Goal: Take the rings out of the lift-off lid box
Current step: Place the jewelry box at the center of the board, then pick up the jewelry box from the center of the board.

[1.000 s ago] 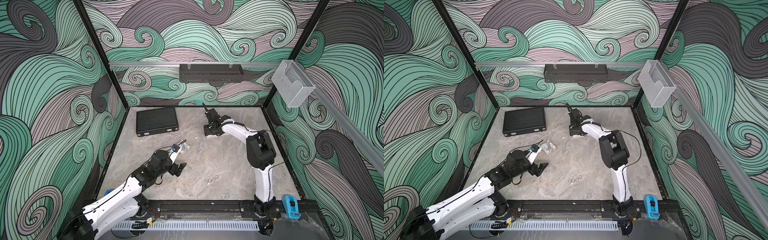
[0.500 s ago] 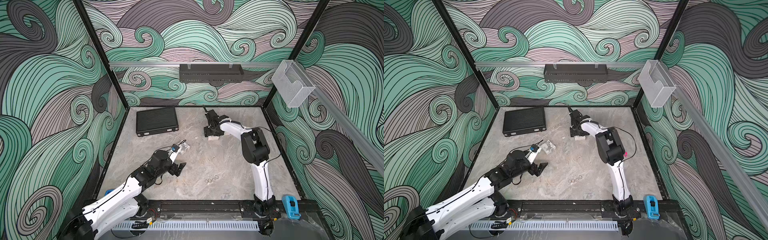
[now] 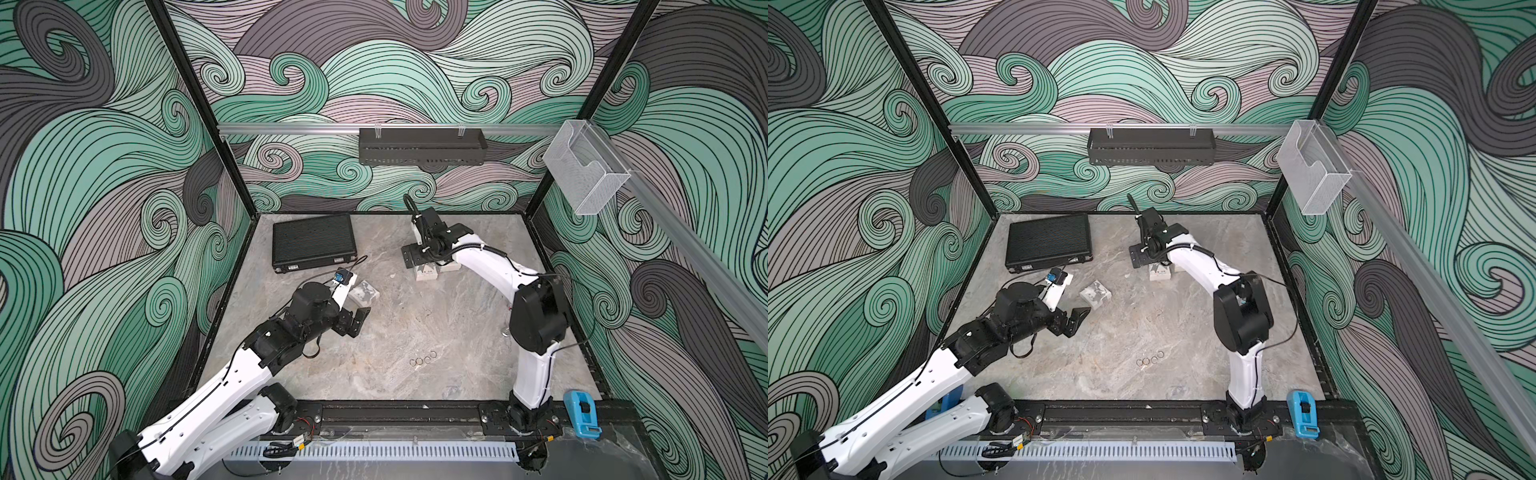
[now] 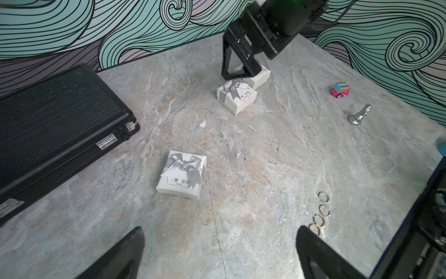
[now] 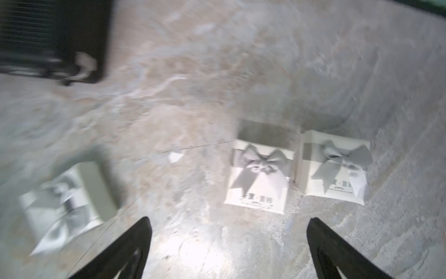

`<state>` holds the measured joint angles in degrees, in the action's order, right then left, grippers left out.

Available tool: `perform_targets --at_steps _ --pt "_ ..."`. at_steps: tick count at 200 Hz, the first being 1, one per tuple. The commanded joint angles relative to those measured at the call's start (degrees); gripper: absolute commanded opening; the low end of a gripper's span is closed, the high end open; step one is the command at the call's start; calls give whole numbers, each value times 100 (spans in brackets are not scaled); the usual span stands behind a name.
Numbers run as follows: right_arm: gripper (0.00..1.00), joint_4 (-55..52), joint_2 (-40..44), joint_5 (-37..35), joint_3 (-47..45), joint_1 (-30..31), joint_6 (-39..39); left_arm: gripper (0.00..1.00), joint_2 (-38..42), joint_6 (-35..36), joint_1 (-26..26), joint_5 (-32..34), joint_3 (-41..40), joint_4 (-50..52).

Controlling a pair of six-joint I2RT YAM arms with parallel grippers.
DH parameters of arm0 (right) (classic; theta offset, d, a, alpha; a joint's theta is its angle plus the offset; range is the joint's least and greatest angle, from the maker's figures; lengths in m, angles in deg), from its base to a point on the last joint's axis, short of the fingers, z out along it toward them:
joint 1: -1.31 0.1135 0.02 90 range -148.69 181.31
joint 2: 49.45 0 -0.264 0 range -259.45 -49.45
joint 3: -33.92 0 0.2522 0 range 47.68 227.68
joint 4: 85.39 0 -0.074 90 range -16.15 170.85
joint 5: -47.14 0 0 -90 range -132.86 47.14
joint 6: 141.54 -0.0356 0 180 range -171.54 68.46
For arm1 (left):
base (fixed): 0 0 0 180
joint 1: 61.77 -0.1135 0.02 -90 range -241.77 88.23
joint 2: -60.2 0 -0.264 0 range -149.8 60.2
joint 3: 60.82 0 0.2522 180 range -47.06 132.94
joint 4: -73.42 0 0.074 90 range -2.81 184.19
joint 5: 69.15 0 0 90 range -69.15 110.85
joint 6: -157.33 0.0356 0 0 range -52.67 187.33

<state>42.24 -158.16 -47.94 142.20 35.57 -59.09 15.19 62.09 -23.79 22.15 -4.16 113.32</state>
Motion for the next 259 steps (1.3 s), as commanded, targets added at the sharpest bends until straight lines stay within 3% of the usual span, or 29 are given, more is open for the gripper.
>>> perform_targets --at_steps 1,47,125,259 --pt "100 305 -28 737 -324 630 745 99 355 -170 43 -51 204 1197" --pt "100 275 -998 1098 455 1193 755 99 1049 -224 43 -156 0 1322" --pt "100 212 -2390 1119 1563 1335 672 99 898 -82 43 -157 70 1542" --pt "85 230 -2697 734 1649 1425 397 99 861 -71 43 -130 61 1503"
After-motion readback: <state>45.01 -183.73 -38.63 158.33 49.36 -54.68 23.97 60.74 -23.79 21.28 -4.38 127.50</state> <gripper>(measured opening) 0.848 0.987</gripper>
